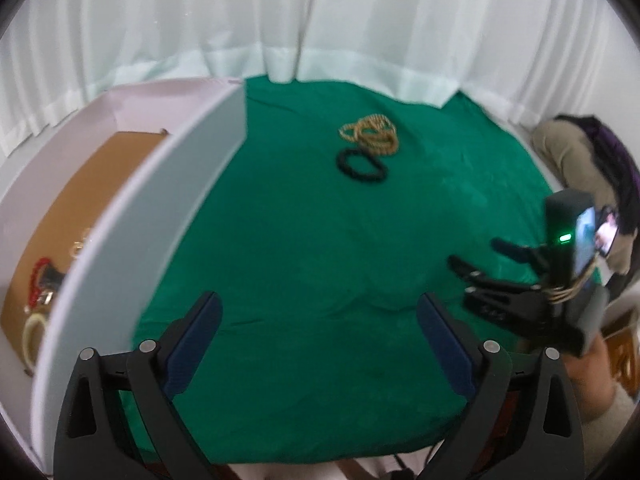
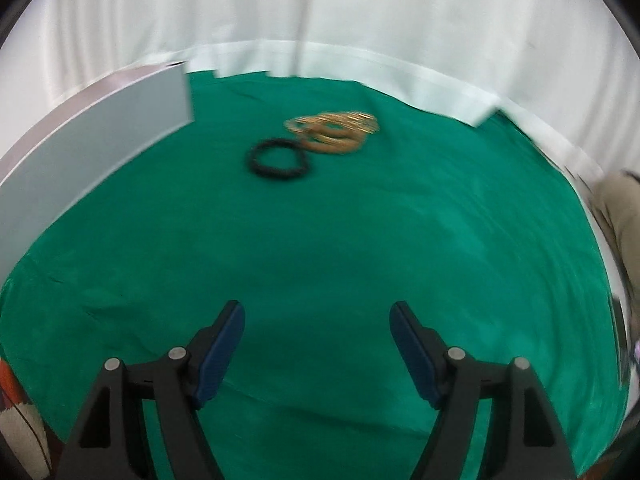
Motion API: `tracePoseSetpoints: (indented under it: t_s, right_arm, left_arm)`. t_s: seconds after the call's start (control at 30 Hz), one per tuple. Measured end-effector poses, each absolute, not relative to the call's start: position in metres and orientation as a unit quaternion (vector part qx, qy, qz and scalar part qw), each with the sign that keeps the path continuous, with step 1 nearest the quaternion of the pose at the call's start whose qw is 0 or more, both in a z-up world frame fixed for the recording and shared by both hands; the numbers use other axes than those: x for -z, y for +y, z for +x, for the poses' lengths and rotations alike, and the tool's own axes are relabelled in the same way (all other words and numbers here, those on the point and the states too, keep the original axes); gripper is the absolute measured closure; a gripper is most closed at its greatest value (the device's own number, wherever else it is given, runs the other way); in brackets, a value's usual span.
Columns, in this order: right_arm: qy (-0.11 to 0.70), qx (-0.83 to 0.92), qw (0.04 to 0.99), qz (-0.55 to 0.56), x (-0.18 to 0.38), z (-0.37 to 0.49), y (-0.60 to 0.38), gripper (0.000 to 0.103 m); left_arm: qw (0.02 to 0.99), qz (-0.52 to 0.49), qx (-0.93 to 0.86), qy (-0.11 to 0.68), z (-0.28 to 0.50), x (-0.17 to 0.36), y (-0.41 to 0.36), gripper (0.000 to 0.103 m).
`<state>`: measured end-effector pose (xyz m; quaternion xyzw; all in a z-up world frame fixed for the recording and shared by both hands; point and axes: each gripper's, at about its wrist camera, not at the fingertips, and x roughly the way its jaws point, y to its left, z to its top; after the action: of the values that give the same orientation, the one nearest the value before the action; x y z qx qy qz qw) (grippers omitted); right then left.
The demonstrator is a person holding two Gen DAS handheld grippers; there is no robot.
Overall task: Organize jewelry
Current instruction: 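Withdraw both tools from the box back over the remaining jewelry, then grasp the black bead bracelet with the left gripper and lift it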
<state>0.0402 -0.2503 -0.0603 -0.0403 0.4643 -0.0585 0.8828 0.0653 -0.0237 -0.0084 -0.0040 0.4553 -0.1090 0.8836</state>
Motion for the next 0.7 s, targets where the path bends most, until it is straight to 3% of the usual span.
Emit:
tracePoseSetpoints:
  t_s: [0.7]
  right_arm:
    - [0.465,0.092,0.880,-0.001,0.079,0.020,-0.289,0.026]
  left_arm:
    - [0.872,0.024,0.085,0.481,0.095,0.056,-0.056,0.005]
